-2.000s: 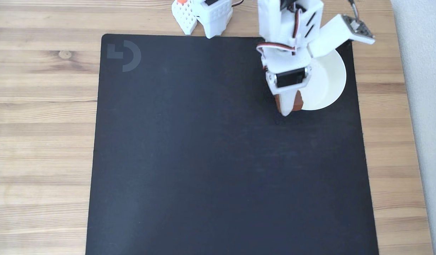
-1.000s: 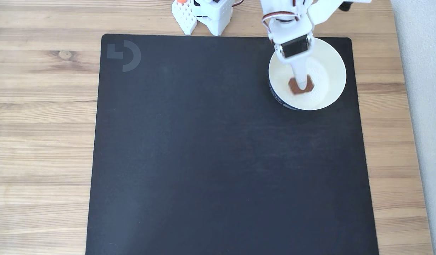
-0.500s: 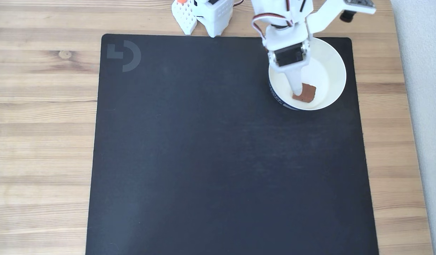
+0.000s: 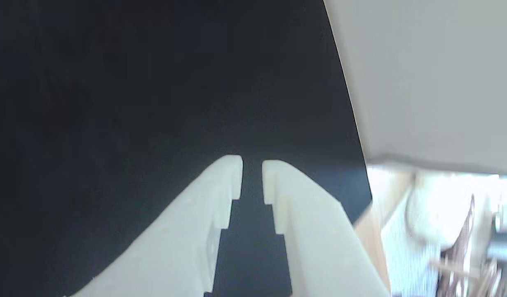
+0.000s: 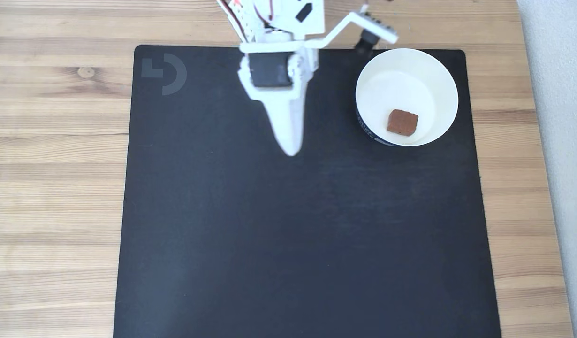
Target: Pick up the toy and place it on the plate
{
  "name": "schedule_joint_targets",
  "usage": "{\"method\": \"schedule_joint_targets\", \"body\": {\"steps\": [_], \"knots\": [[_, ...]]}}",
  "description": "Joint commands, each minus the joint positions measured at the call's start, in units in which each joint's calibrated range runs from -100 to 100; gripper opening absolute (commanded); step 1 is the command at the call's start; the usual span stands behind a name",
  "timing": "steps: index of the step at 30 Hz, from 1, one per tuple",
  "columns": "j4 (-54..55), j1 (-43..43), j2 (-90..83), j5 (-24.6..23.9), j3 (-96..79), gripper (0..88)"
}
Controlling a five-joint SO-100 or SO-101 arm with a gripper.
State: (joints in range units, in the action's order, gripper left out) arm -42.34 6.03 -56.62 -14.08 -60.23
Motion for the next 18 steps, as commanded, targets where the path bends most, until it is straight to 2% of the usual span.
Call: {"method": "schedule_joint_targets", "body": {"steps": [1, 11, 18], "knots": [[0.9, -6.5, -6.1, 4.2, -4.7, 2.2], [0.9, -7.7, -24.4, 4.1, -25.7, 2.3], [0.3, -7.6, -32.0, 4.1, -32.2, 2.3]]}}
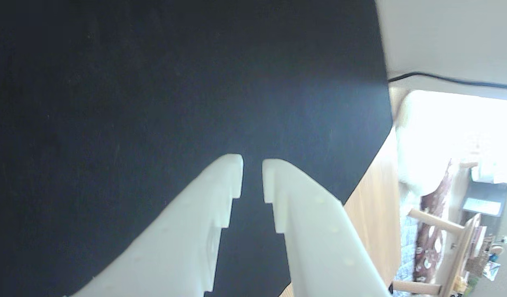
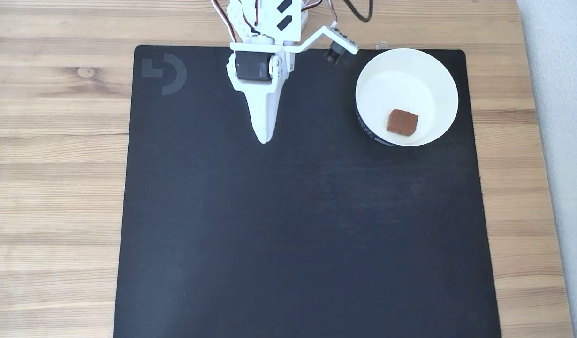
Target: Pick up the toy and place it on the plate
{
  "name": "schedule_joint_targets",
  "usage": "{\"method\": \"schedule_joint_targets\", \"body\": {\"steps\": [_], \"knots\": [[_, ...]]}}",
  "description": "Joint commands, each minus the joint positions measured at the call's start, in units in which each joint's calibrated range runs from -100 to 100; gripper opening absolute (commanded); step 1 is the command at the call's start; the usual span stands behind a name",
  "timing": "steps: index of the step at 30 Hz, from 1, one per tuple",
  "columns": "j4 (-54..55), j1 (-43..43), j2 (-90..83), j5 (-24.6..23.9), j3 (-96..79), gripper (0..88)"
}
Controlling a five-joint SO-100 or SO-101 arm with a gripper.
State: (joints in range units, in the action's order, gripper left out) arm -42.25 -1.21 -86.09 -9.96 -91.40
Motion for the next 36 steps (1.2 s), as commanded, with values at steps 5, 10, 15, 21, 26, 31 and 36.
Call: {"method": "schedule_joint_targets", "body": {"steps": [5, 10, 15, 21, 26, 31, 36], "knots": [[0.1, -0.5, -4.6, 0.5, -4.3, 2.2], [-1.4, -0.3, -9.9, 0.5, -8.4, 2.2], [-6.9, -0.8, -13.2, 2.8, -8.1, 2.3], [-11.0, -0.8, -13.2, 5.6, -8.1, 2.4], [-11.0, -0.3, -13.2, 5.6, -8.1, 2.4], [-11.3, 0.6, -13.2, 5.3, -8.0, 2.5], [-11.0, 0.5, -13.2, 5.2, -8.1, 2.5]]}}
